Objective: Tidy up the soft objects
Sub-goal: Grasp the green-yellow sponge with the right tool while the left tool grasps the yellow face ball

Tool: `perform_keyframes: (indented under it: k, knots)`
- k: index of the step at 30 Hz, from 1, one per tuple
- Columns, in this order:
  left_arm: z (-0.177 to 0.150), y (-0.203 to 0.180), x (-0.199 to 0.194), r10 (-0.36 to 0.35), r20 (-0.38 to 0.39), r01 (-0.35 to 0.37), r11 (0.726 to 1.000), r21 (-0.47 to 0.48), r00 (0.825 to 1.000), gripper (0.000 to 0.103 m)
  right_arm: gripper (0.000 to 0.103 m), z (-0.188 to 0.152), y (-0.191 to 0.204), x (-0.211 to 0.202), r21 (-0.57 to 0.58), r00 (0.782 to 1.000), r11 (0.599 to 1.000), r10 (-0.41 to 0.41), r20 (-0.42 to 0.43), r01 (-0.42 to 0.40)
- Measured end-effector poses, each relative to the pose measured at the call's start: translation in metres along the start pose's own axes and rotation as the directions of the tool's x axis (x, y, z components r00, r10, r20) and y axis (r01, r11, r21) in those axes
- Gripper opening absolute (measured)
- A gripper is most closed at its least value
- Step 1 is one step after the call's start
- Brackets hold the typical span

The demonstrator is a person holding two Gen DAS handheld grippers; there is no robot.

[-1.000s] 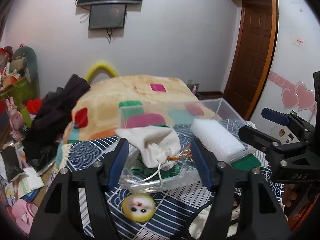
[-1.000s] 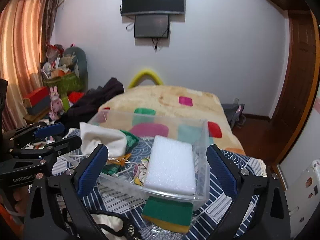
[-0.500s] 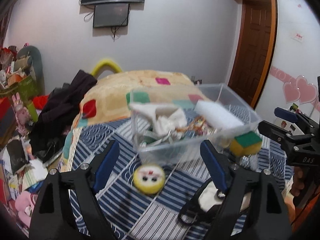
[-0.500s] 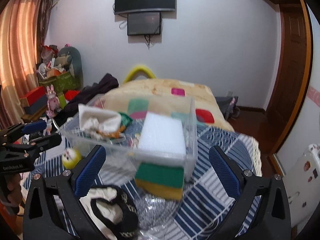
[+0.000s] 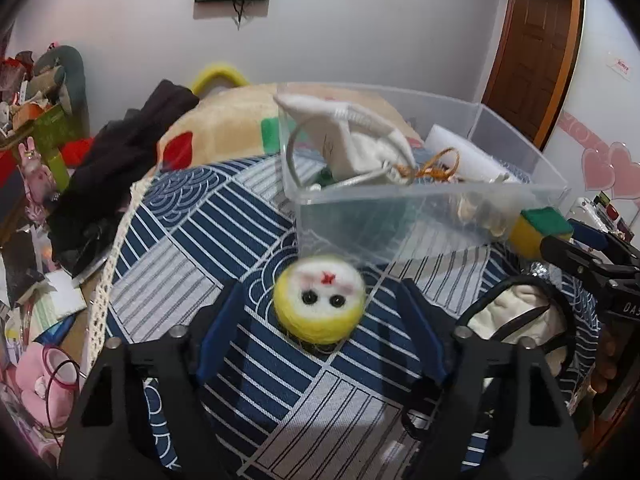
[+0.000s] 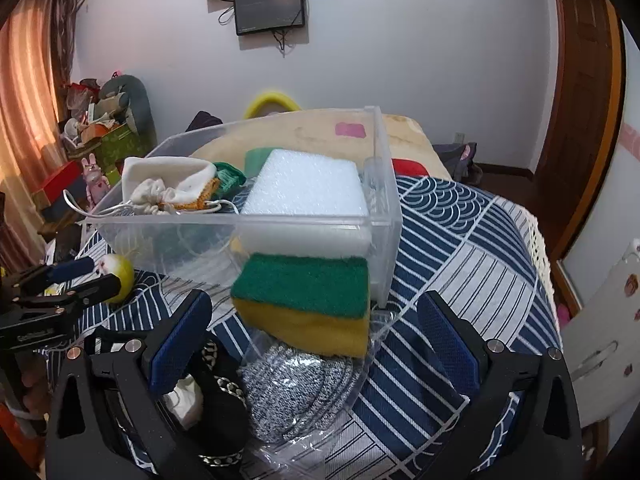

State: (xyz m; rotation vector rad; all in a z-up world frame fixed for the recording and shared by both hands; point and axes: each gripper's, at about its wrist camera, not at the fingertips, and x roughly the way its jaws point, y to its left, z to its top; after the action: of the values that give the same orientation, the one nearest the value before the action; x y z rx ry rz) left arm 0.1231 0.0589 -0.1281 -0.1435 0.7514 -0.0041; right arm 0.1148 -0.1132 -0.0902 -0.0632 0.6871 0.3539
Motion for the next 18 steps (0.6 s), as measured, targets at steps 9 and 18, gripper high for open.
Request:
perform_keyframes:
  k: [9, 18]
  knots:
    - [-0.005, 0.005, 0.019, -0.027, -0.054, 0.026, 0.999, -0.021, 0.998, 0.045, 0.074, -0.008, -0.008, -0.006, 0.032, 0.999, 0.998, 0.046, -0.011, -0.046]
    - [-0.005, 0.009, 0.016, -0.044, -0.045, 0.043, 0.999, -0.033, 0.998, 0.044, 0.06, -0.009, -0.001, -0.015, 0.014, 0.999, 0.999, 0.051, 0.008, -0.051]
